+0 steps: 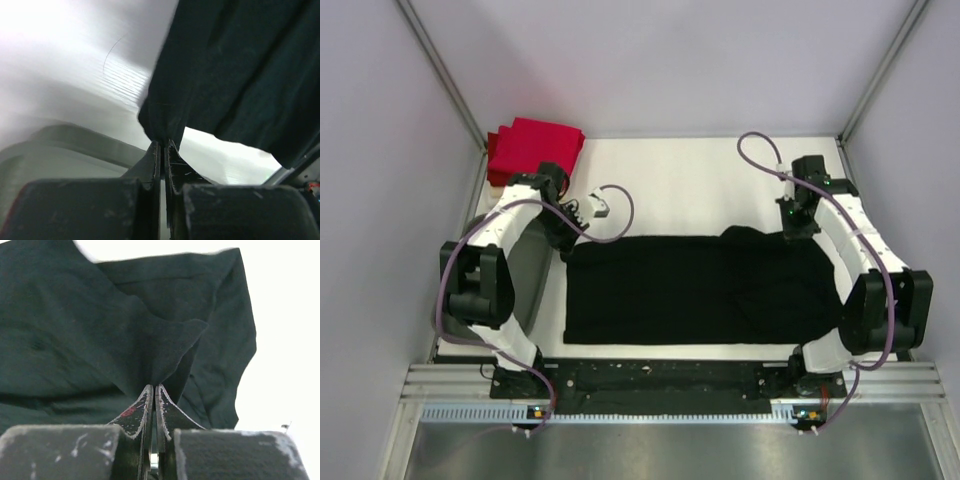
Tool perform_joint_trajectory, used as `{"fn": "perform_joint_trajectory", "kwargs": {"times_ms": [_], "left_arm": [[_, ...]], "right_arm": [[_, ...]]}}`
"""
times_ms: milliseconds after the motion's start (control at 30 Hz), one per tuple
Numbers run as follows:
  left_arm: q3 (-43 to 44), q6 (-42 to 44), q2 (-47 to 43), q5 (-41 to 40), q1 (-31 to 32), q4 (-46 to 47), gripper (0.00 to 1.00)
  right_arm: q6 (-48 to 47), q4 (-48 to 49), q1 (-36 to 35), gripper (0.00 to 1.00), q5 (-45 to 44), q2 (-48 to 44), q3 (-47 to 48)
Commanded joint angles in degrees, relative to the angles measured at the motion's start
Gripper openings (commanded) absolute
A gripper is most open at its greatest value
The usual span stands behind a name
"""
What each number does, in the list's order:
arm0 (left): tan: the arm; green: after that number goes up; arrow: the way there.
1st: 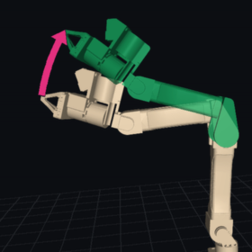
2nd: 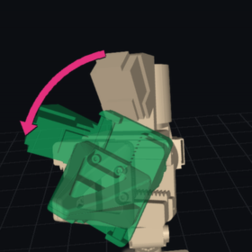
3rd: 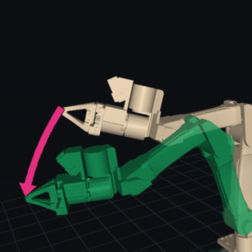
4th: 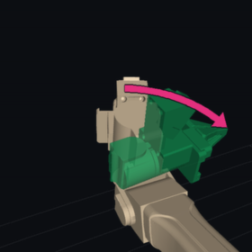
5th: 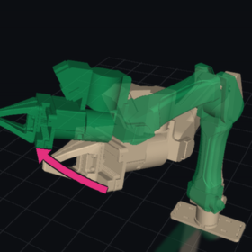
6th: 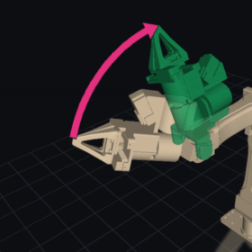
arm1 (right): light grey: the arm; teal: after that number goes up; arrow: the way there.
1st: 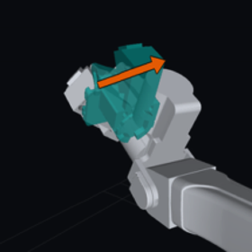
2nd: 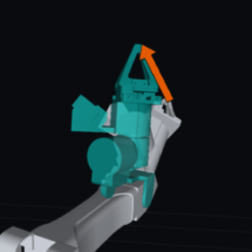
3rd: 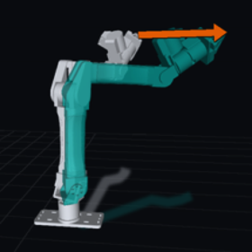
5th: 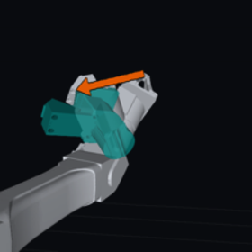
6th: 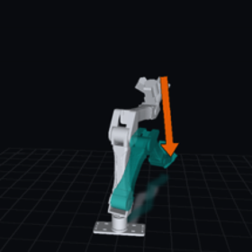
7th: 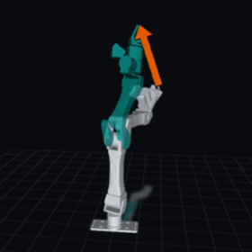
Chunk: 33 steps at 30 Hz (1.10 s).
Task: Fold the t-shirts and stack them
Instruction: Fold the other side of the tshirt into a rectangle
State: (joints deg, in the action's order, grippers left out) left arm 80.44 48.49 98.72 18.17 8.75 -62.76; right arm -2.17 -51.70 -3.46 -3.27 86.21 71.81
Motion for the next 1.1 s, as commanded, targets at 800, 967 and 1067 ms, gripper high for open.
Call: {"fn": "perform_joint_trajectory", "kwargs": {"times_ms": [800,967,1067], "left_arm": [[-13.82,11.45,-2.04,-5.08,2.76,1.33,0.29],[-11.11,12.77,-3.96,-4.82,2.76,-3.32,0.51],[-6.98,15.84,-5.99,-1.58,2.76,-9.90,0.68]], "right_arm": [[-4.16,-7.89,-0.76,0.03,-16.24,6.24,-9.67],[-3.63,-8.24,-0.84,0.35,-21.42,4.50,-10.29],[-3.28,-8.24,-0.84,0.43,-23.89,2.04,-9.76]]}}
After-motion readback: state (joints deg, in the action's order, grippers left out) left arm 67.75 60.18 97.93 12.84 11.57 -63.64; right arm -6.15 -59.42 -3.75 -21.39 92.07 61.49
